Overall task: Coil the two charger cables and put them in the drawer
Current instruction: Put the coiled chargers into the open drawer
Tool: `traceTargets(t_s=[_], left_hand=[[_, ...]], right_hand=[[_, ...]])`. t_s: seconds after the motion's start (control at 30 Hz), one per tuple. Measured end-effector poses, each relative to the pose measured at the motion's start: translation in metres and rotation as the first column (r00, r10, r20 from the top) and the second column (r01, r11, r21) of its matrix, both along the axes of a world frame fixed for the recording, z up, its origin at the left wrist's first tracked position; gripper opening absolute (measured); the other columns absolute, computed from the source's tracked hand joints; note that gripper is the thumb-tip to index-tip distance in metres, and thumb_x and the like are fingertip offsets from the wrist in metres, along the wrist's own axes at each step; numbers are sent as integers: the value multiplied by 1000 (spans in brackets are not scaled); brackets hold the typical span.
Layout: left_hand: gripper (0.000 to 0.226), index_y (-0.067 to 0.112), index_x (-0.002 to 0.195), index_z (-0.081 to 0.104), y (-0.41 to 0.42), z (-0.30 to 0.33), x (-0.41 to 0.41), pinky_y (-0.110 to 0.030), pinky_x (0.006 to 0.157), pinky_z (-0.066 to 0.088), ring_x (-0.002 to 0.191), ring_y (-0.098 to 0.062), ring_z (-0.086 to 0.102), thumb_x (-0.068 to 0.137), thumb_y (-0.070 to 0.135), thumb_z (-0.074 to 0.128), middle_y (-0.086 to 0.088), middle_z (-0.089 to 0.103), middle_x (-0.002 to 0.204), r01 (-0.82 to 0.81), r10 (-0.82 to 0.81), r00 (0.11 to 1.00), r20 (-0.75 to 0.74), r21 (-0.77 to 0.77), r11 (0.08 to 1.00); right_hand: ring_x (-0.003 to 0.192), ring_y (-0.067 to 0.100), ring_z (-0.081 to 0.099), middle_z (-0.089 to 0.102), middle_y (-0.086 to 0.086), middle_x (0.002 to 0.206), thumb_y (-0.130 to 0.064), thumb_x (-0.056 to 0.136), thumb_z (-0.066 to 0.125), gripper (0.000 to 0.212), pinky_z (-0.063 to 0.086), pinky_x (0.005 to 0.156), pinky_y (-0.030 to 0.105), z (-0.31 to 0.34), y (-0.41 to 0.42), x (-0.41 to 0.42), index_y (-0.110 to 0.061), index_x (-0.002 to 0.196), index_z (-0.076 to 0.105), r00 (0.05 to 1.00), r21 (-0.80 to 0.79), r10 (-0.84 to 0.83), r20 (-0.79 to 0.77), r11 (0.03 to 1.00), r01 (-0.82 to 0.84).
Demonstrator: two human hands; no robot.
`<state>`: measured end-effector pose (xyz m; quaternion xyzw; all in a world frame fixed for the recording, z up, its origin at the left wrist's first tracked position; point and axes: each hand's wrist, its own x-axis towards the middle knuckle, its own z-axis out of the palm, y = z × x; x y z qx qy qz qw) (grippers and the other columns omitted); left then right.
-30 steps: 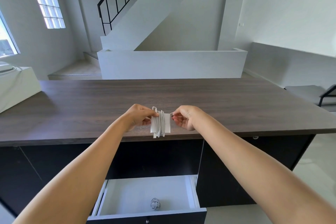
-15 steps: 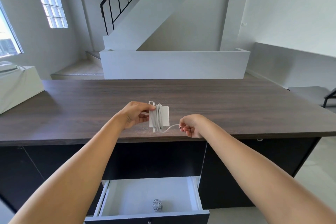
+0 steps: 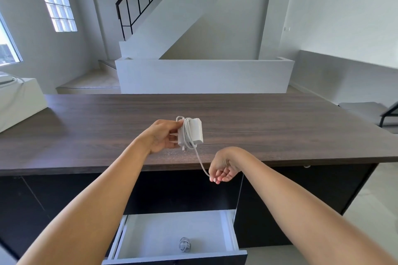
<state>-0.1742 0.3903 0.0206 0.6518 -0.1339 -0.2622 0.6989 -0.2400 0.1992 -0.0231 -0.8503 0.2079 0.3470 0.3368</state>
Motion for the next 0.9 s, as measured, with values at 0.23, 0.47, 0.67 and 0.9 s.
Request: traceTargets(t_s=[0.23, 0.47, 0.67, 0.9], left_hand=[[31, 7, 77, 59, -10, -8, 16, -42, 79, 57, 73, -27, 63, 98, 28, 48, -14, 66, 82, -417, 383, 905, 186, 198, 887], [26, 4, 90, 54, -9, -11, 28, -29, 72, 36, 84, -22, 46, 97, 27, 42, -10, 50, 99, -736, 379, 581, 721, 265, 623], [34, -2, 117, 52, -2, -10, 42, -38, 86, 39, 107, -39, 52, 98, 25, 44, -21, 47, 122, -789, 347, 504, 791, 258, 557], [27, 0, 73, 52, -3, -2, 51, -41, 78, 44, 97, -43, 53, 91, 20, 46, -30, 57, 105, -787, 458, 542, 704, 235, 571]], right_hand=[[62, 7, 62, 66, 6, 79, -3, 89, 57, 27, 52, 57, 16, 11, -7, -8, -16, 111, 65, 983, 164, 175, 56, 969, -182], [66, 9, 64, 67, 4, 81, -10, 94, 56, 15, 52, 63, 19, 29, -16, -11, -17, 101, 68, 956, 356, 223, 193, 892, -280], [66, 8, 62, 65, 2, 77, -10, 97, 53, 14, 52, 63, 17, 50, -17, -15, -15, 96, 66, 920, 469, 284, 271, 795, -384], [65, 5, 63, 66, 0, 75, -3, 99, 44, 20, 54, 66, 15, 63, -13, -12, -10, 96, 62, 899, 581, 392, 194, 693, -427]])
